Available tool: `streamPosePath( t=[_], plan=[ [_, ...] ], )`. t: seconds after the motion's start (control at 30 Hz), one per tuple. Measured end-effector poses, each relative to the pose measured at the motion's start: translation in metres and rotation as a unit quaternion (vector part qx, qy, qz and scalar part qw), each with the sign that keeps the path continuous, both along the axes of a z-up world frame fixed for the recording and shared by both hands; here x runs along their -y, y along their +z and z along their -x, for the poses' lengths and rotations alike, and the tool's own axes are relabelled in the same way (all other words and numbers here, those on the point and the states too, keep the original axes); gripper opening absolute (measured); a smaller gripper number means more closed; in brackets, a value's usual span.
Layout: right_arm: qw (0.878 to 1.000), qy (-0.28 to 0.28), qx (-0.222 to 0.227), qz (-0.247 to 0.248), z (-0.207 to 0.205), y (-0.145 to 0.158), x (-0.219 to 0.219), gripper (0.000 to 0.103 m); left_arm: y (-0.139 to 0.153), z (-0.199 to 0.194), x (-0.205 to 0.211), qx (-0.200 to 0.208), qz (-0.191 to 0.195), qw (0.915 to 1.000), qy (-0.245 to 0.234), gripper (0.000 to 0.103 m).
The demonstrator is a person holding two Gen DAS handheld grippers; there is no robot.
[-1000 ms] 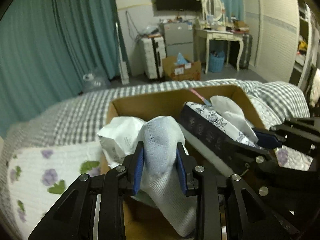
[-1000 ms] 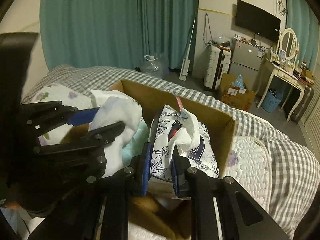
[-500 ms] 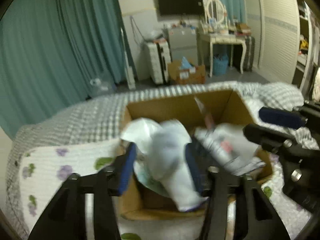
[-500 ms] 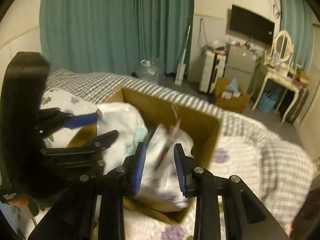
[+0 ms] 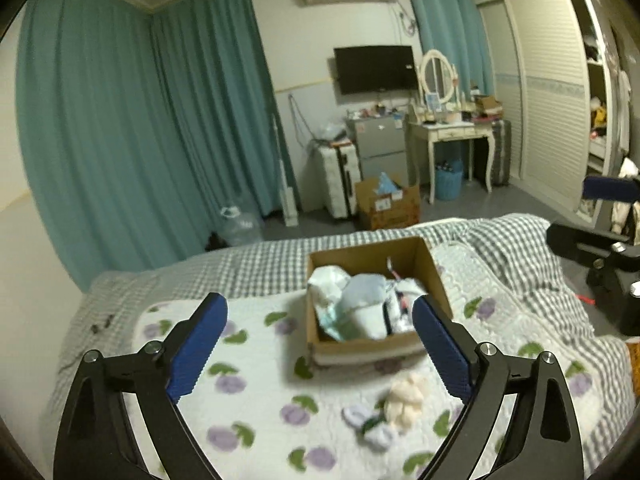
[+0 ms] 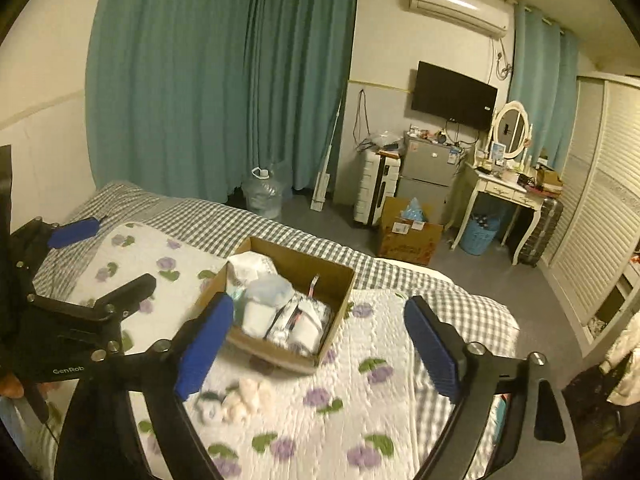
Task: Organize soft objects
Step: 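Return to the pile and grasp the white sock bundle with right tool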
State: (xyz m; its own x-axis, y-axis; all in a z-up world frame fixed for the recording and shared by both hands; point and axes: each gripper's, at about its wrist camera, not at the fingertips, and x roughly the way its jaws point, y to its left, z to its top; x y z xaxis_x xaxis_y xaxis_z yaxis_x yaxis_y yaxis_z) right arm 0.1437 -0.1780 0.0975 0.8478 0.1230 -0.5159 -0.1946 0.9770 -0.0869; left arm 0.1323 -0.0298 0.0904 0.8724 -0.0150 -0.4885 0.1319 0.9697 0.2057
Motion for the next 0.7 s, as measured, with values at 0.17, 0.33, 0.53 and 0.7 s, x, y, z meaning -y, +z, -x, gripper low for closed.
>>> streamPosePath(
  t=[0.17,0.33,0.53,0.7],
  plan=[
    [1.0,0.01,-0.008,-0.002,0.056,0.004,-0.001,0.096,-0.009,0.053,-0.009,-0.005,0.014,0.9998,0.015,0.103],
    [1.0,0.023,-0.02,-0.006,0.099,-0.033,-0.007,0.099,-0.047,0.082,-0.014,-0.021,0.046,0.9979,0.04,0.103],
    [0.997,0.02,-0.073,-0.017,0.11,-0.133,-0.025,0.1,-0.117,0.085,-0.024,-0.059,0.084,0.9917,0.078,0.103],
    [0.99,0.029,-0.135,0.001,0.1,-0.214,-0.042,0.1,-0.175,0.077,-0.019,-0.099,0.049,0.9904,0.084,0.103]
  ],
)
